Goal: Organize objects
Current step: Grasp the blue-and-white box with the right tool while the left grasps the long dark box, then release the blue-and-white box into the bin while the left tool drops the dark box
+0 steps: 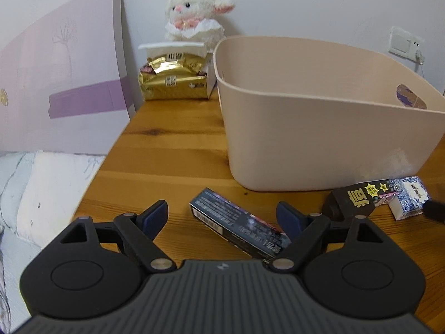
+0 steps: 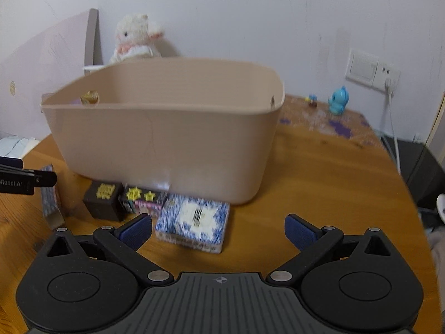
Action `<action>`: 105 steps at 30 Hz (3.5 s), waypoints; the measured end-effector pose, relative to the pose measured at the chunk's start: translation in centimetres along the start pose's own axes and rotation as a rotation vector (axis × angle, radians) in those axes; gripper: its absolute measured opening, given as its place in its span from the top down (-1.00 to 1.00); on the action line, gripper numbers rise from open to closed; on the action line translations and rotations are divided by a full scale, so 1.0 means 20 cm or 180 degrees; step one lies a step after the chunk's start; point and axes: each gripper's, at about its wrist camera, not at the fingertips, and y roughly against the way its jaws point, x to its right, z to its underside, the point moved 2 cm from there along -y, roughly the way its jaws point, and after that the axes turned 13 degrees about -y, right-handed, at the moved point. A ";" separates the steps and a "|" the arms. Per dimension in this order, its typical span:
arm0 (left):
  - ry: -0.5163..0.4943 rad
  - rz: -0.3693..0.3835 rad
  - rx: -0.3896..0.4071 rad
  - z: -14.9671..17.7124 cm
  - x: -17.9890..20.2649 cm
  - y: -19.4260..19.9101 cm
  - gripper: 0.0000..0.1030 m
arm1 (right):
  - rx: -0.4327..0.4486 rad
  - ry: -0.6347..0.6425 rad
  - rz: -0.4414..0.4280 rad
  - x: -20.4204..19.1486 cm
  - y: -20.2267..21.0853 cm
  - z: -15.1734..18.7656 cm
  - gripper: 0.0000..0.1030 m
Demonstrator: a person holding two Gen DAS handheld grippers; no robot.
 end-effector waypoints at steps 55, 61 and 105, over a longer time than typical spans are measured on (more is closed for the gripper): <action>-0.0199 0.0359 0.0523 -0.12 0.05 0.46 0.51 | 0.0631 0.0008 -0.0326 -0.07 0.44 -0.20 -0.16; -0.0218 0.0305 0.0767 -0.29 0.03 0.51 0.51 | 0.0822 0.0044 -0.0348 -0.08 0.47 -0.38 -0.16; -0.0253 0.0144 0.0126 -0.65 0.17 -0.07 -0.29 | 0.0270 0.0107 0.0035 -0.09 -0.08 -0.54 -0.93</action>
